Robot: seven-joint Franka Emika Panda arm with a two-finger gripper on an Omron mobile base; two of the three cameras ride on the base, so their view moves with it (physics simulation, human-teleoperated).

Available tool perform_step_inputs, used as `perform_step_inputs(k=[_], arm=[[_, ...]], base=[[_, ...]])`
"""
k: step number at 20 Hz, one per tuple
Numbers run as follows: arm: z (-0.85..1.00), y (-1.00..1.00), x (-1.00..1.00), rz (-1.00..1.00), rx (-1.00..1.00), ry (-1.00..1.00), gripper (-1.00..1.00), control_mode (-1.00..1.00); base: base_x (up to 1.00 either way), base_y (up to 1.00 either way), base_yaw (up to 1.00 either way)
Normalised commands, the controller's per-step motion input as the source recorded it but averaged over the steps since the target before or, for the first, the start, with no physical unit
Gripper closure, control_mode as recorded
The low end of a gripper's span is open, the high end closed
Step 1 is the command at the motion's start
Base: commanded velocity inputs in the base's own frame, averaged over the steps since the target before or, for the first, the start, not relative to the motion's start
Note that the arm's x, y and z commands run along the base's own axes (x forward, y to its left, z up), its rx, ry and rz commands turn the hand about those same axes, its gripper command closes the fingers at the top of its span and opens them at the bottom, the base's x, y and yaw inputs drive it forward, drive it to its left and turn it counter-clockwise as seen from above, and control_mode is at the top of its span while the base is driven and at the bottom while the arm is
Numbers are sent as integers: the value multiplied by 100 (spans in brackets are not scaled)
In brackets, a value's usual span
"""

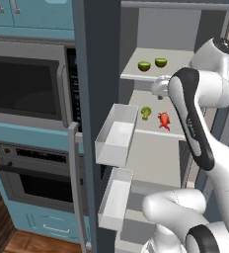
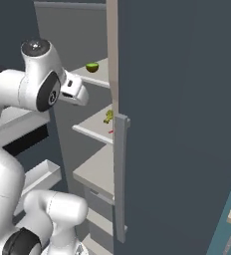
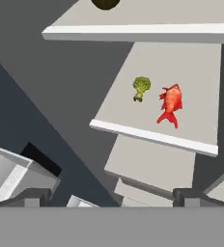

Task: Take the kiwis from the highest rack and move them to the second highest rack where the broccoli and fish are located, to maximize freezer space. Close the freezer door after rearranging.

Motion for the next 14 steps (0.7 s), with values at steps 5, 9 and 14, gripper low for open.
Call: perform_step_inputs(k=[5,9,14], arm=[[48,0,40,-32,0,0,-100,-100],[26,0,41,-23,4,-9,-100,-100],[3,0,54,-2,19,-15,-100,-100]], base=[[0,0,0],[0,0,0],[0,0,0]])
